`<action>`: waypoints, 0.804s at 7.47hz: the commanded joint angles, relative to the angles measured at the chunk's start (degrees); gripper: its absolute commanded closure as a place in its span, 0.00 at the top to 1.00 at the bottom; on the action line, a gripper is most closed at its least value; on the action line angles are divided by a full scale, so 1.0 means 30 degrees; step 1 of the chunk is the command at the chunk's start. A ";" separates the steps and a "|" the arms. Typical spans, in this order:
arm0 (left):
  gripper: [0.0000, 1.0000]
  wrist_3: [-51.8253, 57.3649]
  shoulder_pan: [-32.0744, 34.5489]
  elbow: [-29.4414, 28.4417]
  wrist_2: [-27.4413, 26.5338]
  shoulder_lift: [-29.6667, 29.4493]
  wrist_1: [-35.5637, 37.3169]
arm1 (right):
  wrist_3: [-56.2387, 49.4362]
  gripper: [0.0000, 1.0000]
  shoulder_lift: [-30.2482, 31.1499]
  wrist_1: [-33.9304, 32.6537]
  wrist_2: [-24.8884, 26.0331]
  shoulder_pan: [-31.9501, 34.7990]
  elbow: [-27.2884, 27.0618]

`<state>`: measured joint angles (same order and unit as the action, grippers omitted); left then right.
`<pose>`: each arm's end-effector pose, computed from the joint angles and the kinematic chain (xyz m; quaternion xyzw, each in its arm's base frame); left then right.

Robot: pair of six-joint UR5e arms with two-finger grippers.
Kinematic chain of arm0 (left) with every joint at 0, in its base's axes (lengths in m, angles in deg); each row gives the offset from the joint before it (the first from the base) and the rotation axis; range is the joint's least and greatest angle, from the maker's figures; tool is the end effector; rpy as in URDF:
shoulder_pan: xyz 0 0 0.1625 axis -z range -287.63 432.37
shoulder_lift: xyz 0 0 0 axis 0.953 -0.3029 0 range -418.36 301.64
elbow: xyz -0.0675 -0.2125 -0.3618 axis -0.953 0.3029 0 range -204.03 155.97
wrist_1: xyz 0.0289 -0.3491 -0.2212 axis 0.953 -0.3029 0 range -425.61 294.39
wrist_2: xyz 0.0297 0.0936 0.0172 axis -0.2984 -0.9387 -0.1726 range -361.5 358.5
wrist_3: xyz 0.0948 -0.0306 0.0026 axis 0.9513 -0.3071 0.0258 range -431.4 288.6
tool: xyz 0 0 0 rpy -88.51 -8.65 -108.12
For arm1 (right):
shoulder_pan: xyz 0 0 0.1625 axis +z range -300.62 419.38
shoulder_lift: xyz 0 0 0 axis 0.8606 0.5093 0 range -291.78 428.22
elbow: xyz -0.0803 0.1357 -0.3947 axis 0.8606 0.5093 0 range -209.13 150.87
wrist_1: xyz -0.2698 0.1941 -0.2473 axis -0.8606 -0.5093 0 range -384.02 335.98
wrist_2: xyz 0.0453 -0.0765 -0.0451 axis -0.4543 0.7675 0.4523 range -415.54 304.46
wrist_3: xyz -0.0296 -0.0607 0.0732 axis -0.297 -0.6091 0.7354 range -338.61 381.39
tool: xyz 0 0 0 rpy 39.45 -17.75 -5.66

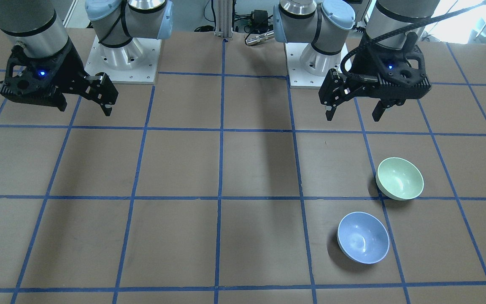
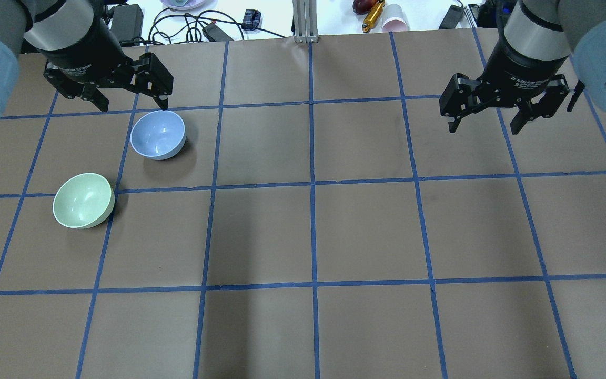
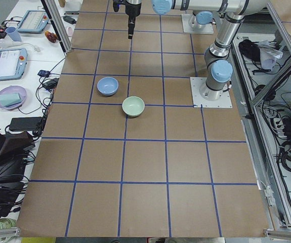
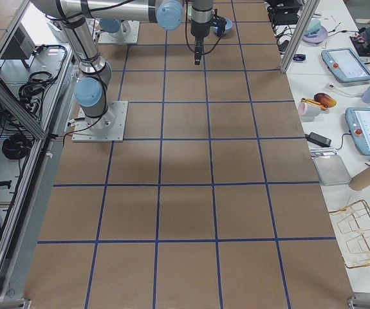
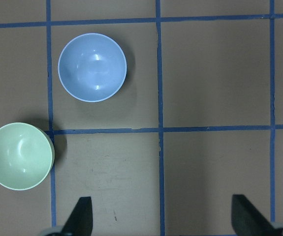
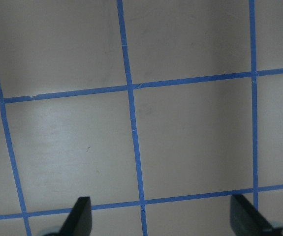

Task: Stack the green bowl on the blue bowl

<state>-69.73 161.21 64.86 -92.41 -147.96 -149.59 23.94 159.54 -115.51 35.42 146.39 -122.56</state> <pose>-0.1216 -0.5037 0.5121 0.0040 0.9978 -0.0654 0.0095 0.1064 -0.4871 0.4724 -0.0483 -0.9988 -0.0055 0.0084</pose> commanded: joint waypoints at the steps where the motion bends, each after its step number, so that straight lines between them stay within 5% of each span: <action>1: 1.00 0.0000 -0.0113 -0.0070 -0.0047 0.0014 -0.0131 | 0.0000 1.00 0.0000 0.0000 0.0000 0.0000 0.0000; 6: 1.00 0.0000 -0.0084 -0.0011 -0.0047 0.0072 -0.0367 | 0.0000 1.00 0.0000 0.0000 0.0000 0.0000 0.0000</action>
<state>-69.73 160.94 64.79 -92.56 -147.80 -150.74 23.94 159.54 -115.51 35.38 146.39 -122.56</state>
